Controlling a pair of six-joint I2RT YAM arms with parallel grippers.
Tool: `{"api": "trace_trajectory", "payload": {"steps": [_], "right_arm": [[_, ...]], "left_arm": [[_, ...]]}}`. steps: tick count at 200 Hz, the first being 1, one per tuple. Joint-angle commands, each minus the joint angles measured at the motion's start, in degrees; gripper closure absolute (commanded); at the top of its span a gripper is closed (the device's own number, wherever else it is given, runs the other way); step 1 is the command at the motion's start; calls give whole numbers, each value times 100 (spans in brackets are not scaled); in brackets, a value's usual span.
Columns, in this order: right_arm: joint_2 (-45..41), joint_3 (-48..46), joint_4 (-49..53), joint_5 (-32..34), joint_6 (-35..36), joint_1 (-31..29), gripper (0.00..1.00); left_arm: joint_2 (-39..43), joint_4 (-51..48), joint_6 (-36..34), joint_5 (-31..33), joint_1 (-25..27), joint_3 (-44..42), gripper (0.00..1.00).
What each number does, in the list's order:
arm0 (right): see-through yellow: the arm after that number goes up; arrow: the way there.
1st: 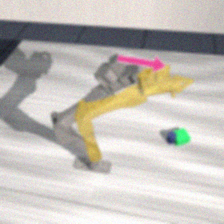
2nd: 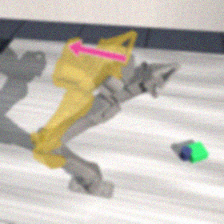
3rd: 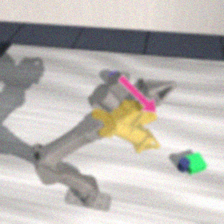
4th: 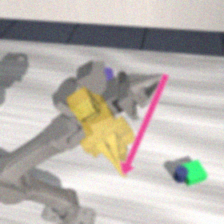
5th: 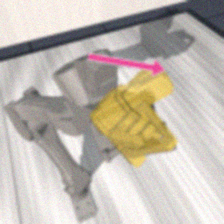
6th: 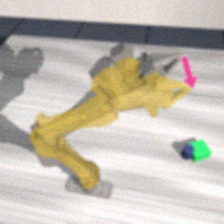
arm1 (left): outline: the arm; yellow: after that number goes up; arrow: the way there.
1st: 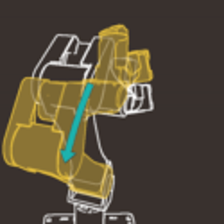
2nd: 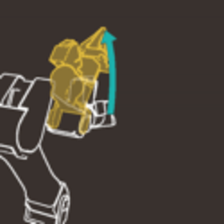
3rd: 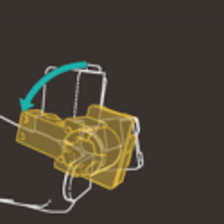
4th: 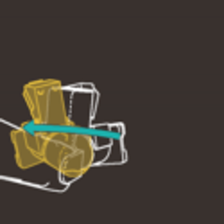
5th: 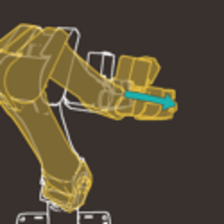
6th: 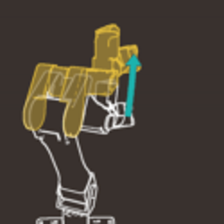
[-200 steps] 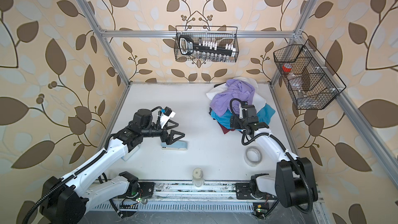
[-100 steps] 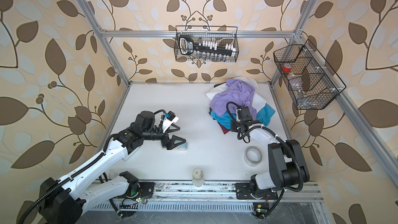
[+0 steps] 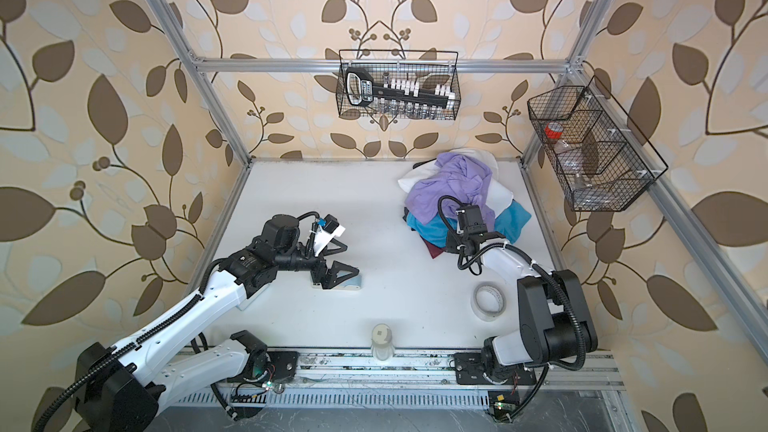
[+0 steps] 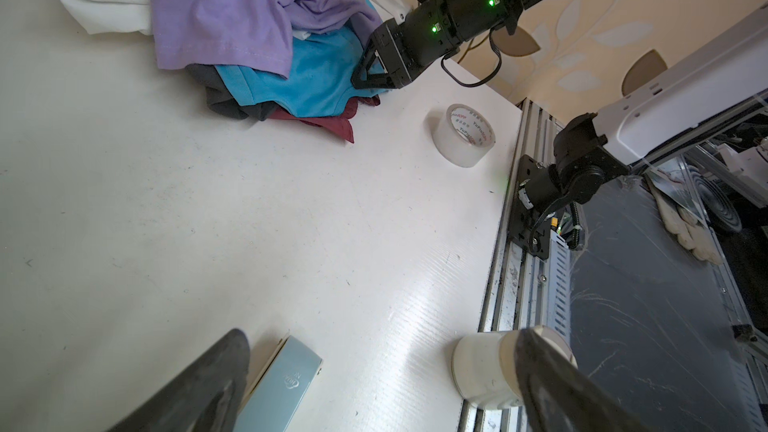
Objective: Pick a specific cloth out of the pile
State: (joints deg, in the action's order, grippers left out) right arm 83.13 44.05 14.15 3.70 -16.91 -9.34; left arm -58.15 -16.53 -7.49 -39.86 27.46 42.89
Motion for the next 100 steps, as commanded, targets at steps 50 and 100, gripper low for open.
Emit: {"api": "trace_trajectory", "payload": {"steps": [50, 100], "right_arm": [[-287, 165, 92, 102, -62, -55, 85], [-403, 170, 123, 148, -68, -50, 91]], "left_arm": [[120, -51, -148, 74, 92, 122, 1], [137, -54, -159, 96, 110, 111, 1]]}}
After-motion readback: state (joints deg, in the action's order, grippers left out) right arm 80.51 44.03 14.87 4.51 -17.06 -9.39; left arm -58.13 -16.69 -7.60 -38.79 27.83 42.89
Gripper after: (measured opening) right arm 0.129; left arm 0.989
